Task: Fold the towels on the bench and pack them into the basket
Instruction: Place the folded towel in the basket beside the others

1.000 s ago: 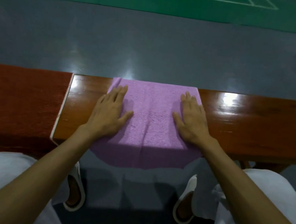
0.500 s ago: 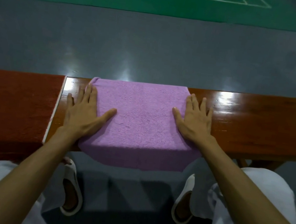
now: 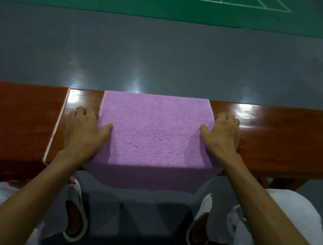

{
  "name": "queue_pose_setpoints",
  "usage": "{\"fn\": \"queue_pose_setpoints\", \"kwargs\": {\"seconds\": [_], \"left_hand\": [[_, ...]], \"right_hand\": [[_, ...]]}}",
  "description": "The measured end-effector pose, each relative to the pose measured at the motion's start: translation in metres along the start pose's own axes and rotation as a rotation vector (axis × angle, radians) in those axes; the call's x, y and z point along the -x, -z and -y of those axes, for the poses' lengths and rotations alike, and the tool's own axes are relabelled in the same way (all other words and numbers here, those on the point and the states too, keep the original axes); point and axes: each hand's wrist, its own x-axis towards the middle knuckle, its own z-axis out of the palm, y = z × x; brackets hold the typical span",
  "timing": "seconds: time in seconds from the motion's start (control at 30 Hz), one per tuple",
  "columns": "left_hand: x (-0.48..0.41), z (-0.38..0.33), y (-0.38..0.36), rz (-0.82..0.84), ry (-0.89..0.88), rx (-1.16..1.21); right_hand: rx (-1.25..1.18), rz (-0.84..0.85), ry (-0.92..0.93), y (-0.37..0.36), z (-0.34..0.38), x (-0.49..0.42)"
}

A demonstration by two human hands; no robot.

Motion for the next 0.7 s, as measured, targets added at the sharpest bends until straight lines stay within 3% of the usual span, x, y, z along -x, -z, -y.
{"fn": "queue_pose_setpoints", "kwargs": {"seconds": [0.2, 0.3, 0.4, 0.47, 0.6, 0.7], "left_hand": [[-0.006, -0.004, 0.0, 0.072, 0.031, 0.413], [-0.013, 0.0, 0.003, 0.121, 0.19, 0.74], [-0.019, 0.004, 0.01, 0.102, 0.384, 0.919], [-0.021, 0.011, 0.014, 0.208, 0.465, 1.077], [-0.022, 0.028, 0.021, 0.478, 0.248, 1.082], [-0.017, 0.027, 0.021, 0.524, 0.195, 1.022]], "right_hand": [[-0.043, 0.098, 0.005, 0.002, -0.005, -0.005], [-0.336, 0.091, -0.038, 0.007, -0.005, -0.01], [-0.677, 0.15, -0.21, 0.014, -0.008, -0.016], [-0.854, 0.243, -0.298, 0.025, -0.008, -0.014], [-0.993, 0.592, -0.145, 0.039, -0.018, -0.006], [-0.934, 0.556, -0.065, 0.037, -0.024, -0.004]]}}
